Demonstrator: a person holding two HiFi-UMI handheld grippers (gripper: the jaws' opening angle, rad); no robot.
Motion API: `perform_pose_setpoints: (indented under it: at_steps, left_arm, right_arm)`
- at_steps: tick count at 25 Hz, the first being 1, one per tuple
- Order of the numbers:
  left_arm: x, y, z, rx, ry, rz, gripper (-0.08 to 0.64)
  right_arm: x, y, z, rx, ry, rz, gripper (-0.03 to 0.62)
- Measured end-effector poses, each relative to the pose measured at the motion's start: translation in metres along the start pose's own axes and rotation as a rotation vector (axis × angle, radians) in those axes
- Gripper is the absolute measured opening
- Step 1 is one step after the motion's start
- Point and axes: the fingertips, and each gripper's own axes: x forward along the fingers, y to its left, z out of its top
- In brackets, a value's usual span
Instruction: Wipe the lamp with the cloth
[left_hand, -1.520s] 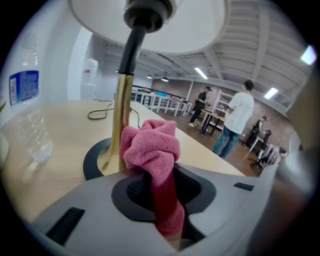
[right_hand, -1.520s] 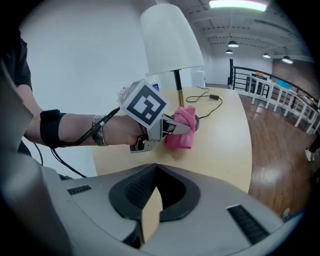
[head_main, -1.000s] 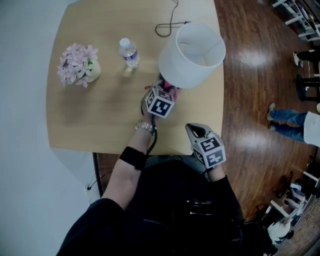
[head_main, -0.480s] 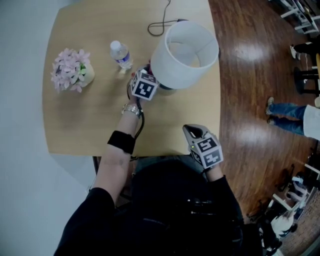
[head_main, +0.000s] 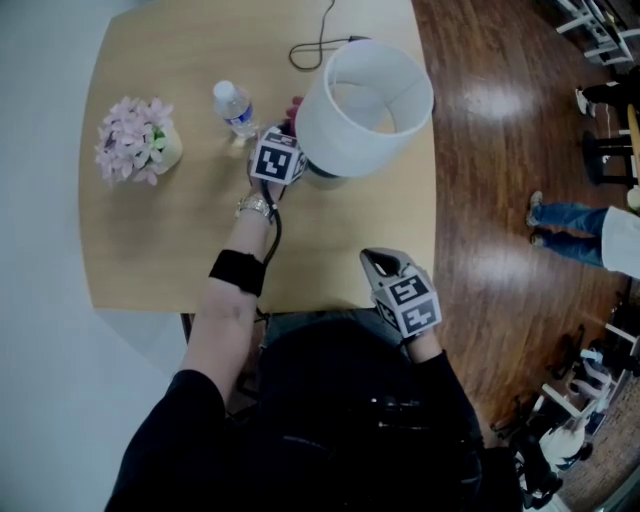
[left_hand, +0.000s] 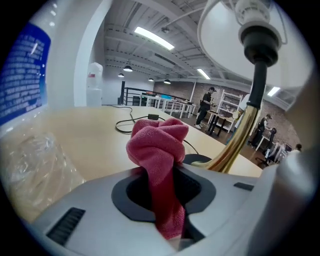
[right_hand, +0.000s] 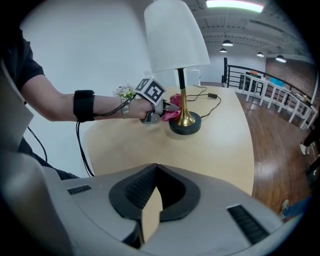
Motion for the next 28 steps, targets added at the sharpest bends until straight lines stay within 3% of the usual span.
perform_pose_setpoints:
  at_steps: [3,8,17,28]
  left_arm:
    - [-0.007,-0.007,-0.006,-0.021,0.007,-0.003,0.098]
    - [-0.021,-0.023,-0.020,0.007,0.031,0.009,0.097]
    - [-0.042,-0.043,-0.041,-0.046,0.037,0.078,0.098]
    - [-0.042,-0.094,-0.056,-0.143,0.069,0.172,0.097]
  right_arm:
    - [0.001,0.000,-0.002,-0.003,0.001,-0.001,0.005]
    - [0.002,0.010,-0.001,-0.022,0.014,0.013,0.005]
    - [0.004,0.016,0.003,-0.050,-0.002,0.037,0.005]
    - [-0.006,-0.021,0.004,-0.079,-0.051,0.097,0.005]
